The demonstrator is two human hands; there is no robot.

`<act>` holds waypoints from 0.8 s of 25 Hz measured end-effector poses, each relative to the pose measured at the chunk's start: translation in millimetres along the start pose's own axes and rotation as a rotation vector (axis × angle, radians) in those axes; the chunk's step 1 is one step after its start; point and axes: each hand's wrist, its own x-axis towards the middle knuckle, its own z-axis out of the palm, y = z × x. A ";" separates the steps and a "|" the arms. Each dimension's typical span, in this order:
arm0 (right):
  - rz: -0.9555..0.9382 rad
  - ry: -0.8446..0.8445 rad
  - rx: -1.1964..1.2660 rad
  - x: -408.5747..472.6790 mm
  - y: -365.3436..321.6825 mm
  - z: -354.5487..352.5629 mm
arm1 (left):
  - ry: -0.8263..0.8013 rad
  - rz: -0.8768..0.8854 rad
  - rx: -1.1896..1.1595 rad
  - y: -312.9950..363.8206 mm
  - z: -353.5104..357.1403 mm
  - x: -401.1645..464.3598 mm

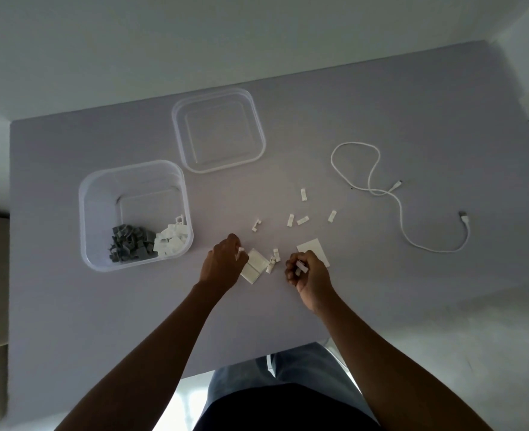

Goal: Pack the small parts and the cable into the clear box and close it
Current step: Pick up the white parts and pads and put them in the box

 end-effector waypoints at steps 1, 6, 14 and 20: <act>-0.086 0.041 -0.214 3.9 1.5 1.2 | -0.015 -0.092 -0.102 3.7 -1.4 1.4; -0.614 0.091 -1.055 25.1 12.5 6.7 | -0.347 -0.589 -1.115 15.9 -16.9 6.5; -0.701 -0.108 -1.466 39.0 12.7 -7.1 | -0.472 -0.571 -1.224 19.0 -16.0 0.1; -0.457 0.090 -0.766 33.1 -5.6 -2.5 | -0.301 -0.307 -0.405 29.8 -2.0 -2.4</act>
